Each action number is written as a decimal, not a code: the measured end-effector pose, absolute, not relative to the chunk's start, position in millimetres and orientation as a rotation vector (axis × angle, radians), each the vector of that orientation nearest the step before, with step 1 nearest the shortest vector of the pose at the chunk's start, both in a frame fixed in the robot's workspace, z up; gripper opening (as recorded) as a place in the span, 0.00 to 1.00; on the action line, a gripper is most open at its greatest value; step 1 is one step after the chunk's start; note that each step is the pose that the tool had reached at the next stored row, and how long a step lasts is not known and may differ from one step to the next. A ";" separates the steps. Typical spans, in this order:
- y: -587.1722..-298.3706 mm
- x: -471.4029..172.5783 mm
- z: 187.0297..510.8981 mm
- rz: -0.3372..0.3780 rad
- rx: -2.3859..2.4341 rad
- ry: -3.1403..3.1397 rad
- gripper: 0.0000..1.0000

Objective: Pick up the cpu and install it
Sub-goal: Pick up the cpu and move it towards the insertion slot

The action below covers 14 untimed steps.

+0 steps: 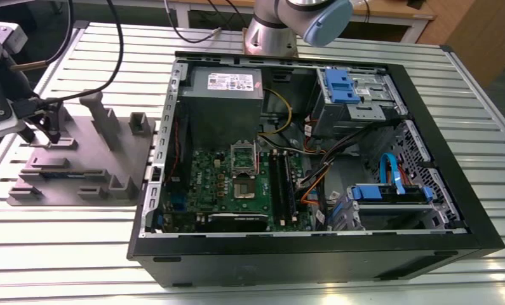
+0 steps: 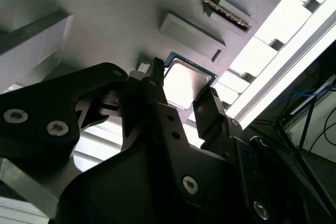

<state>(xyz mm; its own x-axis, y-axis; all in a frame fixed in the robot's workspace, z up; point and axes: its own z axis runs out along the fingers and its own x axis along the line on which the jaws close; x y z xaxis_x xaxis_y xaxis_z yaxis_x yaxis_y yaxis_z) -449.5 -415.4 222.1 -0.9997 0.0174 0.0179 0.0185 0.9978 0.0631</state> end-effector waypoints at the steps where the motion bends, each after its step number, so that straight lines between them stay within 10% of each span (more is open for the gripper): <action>1: -415.4 -449.5 222.5 -0.099 -0.028 -3.122 0.47; 14: -415.3 -449.5 226.8 -0.099 -0.028 -3.123 0.47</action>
